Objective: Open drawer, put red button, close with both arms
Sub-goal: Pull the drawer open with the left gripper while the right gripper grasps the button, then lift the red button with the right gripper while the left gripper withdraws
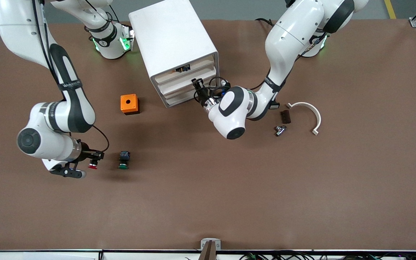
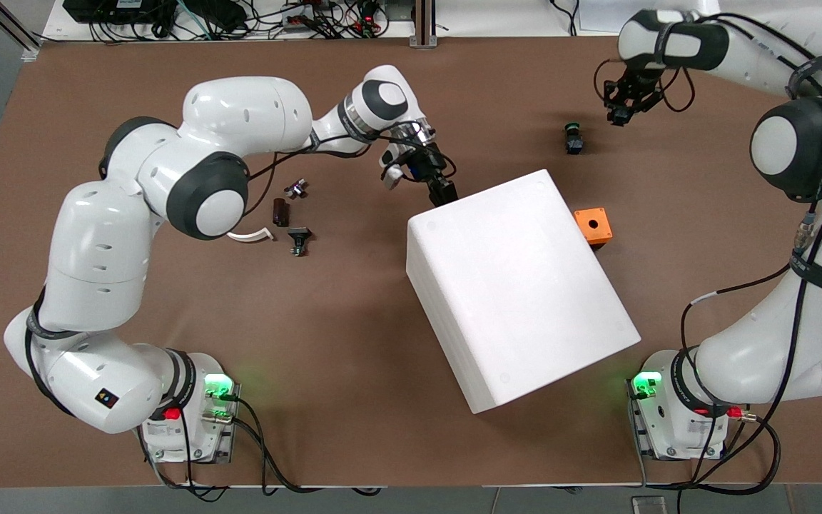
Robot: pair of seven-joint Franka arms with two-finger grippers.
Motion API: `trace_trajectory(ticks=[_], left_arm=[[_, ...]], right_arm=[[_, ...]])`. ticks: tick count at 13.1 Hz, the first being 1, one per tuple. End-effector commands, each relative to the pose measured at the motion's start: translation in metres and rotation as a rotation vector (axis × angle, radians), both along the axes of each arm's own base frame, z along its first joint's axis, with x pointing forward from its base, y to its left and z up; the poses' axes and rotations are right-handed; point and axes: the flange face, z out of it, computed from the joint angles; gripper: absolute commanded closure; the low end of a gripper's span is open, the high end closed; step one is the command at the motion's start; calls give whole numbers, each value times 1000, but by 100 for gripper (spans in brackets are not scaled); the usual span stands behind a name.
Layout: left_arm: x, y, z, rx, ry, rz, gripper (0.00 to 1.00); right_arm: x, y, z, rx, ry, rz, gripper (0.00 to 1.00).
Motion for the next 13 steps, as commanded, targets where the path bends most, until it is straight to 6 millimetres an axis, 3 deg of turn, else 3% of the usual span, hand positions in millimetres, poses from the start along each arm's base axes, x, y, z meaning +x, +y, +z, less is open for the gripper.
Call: trace_trajectory(ticks=[1,4,6,7,9,10,13], left_arm=[[45,30,8,-40,-19,79,97],[88,59,26,-84,-82,137,96],[95,68,26,-137,-122,125,89],[95,69,24,-144,-129,122,78],[99,73,27,-141,-139,125,22],[110,87,30,-131,-153,146,1],[144,126,43,-101,-220,194,1]], right_arm=[[-7,6,51,-5,2,-117,97],[-15,26,105,-26,47,-243,97],[-22,52,135,-50,75,-355,97],[-29,71,147,-63,78,-409,97],[-41,106,160,-82,72,-509,97],[-47,128,165,-90,66,-556,97],[-67,185,174,-103,57,-669,97]])
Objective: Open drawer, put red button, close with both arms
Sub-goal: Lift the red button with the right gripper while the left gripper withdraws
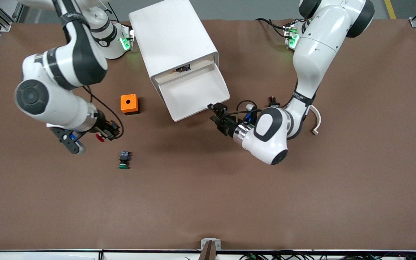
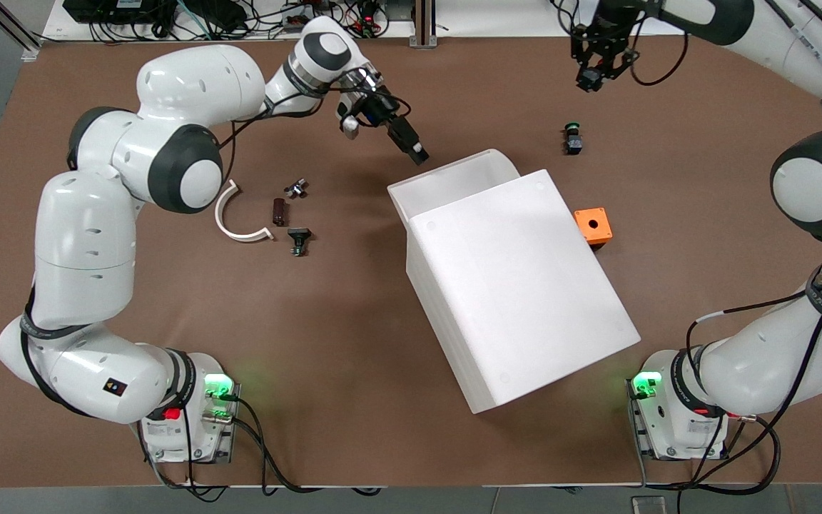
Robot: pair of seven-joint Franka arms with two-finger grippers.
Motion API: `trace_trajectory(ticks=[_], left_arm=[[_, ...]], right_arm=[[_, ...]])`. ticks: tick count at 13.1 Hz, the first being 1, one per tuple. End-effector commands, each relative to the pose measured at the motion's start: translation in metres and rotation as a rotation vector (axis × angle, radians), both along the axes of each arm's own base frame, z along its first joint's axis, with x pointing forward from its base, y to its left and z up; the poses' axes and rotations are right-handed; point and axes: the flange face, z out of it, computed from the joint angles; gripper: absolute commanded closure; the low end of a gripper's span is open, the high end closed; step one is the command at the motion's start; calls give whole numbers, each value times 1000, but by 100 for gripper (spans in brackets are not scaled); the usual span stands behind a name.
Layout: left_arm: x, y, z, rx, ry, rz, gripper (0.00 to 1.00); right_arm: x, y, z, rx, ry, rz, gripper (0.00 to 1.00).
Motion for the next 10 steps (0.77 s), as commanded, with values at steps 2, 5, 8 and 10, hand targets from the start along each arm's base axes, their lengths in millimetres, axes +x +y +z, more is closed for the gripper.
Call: trace_trajectory(ticks=[2,5,8,10], left_arm=[[41,57,15,71,-96,46,1],[64,97,49,162,-259,-10,1],[70,118,120,172,-473,-122,1],[74,137,155,163,-579,-166,1]], right_arm=[[-29,63,8,-24,-7,-131,97],[-61,128,-9,-39,-29,-224,97],[-97,178,-31,-50,-43,-287,97],[-115,201,-40,-52,-54,-341,97]])
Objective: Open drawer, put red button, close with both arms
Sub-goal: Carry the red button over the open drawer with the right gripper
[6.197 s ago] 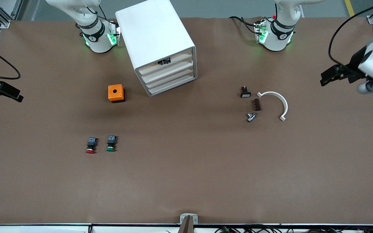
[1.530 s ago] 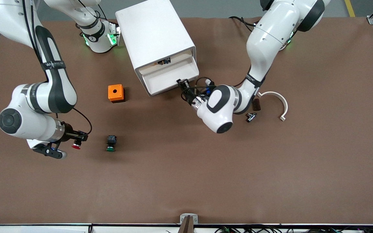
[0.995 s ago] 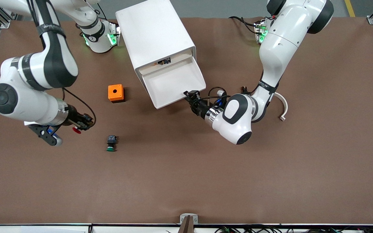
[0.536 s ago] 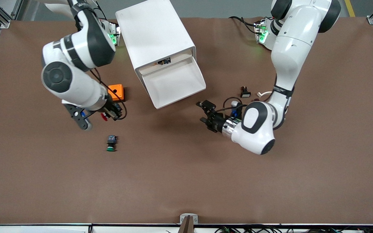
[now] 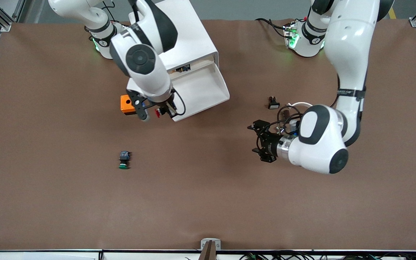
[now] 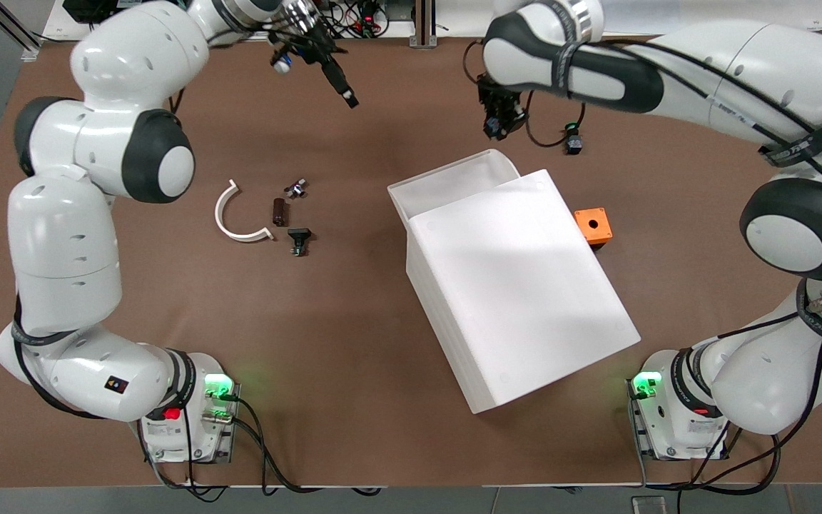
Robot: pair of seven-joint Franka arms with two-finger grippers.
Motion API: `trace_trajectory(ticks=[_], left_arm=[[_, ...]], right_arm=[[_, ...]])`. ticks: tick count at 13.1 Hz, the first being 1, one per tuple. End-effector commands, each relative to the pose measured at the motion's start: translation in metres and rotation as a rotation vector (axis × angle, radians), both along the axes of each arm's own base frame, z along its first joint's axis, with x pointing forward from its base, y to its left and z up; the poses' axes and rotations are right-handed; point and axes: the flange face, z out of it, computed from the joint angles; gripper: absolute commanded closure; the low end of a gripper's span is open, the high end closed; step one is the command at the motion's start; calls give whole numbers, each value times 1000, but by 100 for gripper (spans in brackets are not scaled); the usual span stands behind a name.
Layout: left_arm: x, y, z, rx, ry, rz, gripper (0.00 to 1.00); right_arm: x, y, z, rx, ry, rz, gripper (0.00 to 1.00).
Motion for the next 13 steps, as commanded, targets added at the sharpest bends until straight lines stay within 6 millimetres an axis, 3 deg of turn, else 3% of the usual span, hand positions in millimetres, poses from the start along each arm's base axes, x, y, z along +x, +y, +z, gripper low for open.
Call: trace_trajectory(ticks=[1,4,7,10,11,12,13], left_arm=[[0,29,46,3,-123,-75,1],[-2,40,72,12,-299,-334,0],[0,47,75,5,-353,-438,0],[-2,41,73,23,-385,-513,0],[0,36,73,13,-421,-533,0],[-1,27,69,6,-439,-565,0],[-3,17,58,-4,-436,-603,0]], right_arm=[[-21,19,-9,1,-17,-75,97],[-43,48,-34,-16,-28,-107,97],[-54,69,-62,-35,-44,-134,97],[-64,83,-78,-43,-56,-152,91],[-63,82,-78,-47,-53,-156,81],[-62,81,-78,-50,-51,-163,64],[-61,81,-75,-49,-51,-167,29]])
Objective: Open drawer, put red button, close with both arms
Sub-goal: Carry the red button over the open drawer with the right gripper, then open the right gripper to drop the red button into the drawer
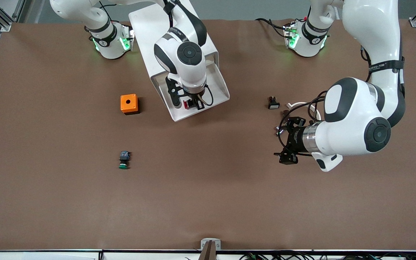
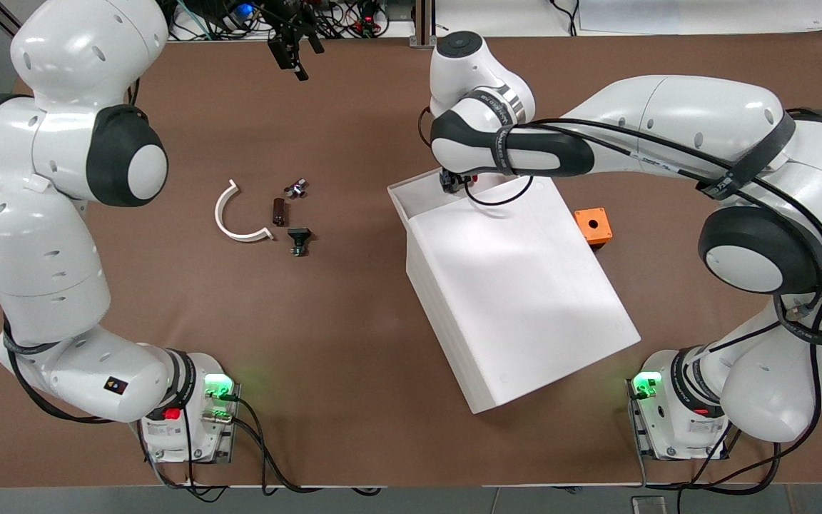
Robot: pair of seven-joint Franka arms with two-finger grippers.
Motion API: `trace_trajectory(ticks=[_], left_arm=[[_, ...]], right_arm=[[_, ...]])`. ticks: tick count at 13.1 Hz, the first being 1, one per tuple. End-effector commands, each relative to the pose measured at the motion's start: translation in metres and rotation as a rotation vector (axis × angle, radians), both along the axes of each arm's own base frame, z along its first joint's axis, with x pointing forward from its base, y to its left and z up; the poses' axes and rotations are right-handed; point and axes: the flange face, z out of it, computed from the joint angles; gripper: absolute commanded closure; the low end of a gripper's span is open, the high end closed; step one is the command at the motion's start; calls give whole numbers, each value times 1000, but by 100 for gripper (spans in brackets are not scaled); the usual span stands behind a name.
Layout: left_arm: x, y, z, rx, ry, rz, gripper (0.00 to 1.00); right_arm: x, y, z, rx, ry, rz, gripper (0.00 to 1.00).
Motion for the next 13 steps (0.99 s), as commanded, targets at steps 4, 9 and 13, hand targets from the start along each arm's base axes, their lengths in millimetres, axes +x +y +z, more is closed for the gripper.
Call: trace_trajectory(ticks=[4,9,13], left_arm=[[-26,-58,-27,118,-47,-212,0],[-53,-107,-32,140,-105,-490,0],[-65,-126,-31,160,-129,-595,0]], right_arm=[[27,-10,36,23,-48,-40,0],[84,-80,88,41,-61,183,0],[144,-206,137,63,-90,360,0]])
